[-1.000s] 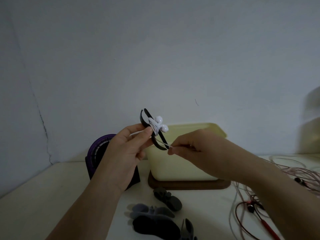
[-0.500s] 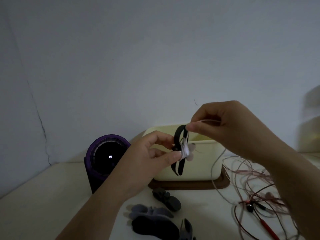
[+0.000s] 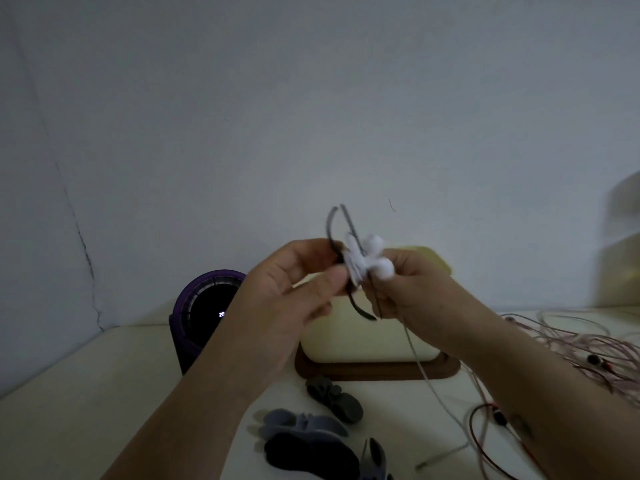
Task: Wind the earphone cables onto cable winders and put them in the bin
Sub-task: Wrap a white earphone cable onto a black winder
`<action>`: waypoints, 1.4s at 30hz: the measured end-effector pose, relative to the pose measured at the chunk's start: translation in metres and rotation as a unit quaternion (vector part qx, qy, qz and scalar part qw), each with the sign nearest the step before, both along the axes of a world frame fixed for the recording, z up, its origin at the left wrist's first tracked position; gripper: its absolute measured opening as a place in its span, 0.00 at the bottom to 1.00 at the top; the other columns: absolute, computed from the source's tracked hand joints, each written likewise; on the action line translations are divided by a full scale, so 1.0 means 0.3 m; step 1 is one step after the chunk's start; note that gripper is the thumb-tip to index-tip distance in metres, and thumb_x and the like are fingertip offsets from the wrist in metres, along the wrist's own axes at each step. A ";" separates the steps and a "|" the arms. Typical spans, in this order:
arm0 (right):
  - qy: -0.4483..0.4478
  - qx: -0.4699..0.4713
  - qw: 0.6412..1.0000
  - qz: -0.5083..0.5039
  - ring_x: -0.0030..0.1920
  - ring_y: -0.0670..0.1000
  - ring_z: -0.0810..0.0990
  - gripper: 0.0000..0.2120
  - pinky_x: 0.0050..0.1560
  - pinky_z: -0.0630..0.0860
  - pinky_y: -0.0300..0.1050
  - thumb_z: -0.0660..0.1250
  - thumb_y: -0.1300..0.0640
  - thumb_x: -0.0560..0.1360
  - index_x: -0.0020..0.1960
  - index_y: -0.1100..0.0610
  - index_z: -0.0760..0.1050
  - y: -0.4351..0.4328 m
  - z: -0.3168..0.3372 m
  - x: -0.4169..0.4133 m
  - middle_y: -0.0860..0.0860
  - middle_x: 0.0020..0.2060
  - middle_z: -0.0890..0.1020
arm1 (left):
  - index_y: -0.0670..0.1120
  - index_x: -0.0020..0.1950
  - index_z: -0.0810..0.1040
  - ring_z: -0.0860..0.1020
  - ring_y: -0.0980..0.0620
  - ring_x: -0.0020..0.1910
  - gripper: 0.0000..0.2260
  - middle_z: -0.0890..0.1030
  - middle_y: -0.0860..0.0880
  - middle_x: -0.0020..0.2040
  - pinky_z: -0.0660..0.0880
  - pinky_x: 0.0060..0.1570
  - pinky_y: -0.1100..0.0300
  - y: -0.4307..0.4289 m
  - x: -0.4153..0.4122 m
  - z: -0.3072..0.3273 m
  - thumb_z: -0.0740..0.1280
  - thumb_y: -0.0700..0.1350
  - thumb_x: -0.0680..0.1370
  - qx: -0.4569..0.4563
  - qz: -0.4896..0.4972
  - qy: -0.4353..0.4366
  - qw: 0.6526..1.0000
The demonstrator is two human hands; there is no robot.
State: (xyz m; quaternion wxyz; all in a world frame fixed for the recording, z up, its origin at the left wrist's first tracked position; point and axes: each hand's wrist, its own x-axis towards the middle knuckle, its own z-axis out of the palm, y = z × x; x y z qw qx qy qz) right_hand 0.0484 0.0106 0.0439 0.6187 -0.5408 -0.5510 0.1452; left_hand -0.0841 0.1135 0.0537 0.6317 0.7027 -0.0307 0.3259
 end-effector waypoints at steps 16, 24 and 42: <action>-0.339 -0.147 0.912 -0.178 0.33 0.43 0.74 0.10 0.36 0.69 0.37 0.62 0.50 0.77 0.49 0.47 0.82 -0.068 0.068 -0.051 0.46 0.31 0.79 | 0.46 0.45 0.84 0.81 0.59 0.36 0.10 0.86 0.50 0.45 0.71 0.29 0.70 0.066 0.012 -0.017 0.68 0.45 0.67 -0.234 0.063 0.019 0.970; -0.361 -0.094 0.911 -0.177 0.32 0.46 0.74 0.10 0.34 0.69 0.37 0.64 0.49 0.76 0.41 0.51 0.81 -0.084 0.088 -0.058 0.47 0.30 0.78 | 0.46 0.47 0.80 0.81 0.58 0.36 0.07 0.85 0.51 0.41 0.67 0.36 0.61 0.058 0.020 -0.032 0.69 0.43 0.70 -0.087 0.108 0.101 0.985; -0.132 0.026 0.979 -0.152 0.27 0.50 0.70 0.13 0.33 0.67 0.36 0.67 0.41 0.65 0.35 0.50 0.81 -0.086 0.091 0.030 0.47 0.27 0.78 | 0.61 0.49 0.80 0.82 0.52 0.47 0.11 0.85 0.53 0.46 0.76 0.57 0.50 0.035 -0.007 -0.027 0.72 0.52 0.67 0.180 0.048 0.145 0.972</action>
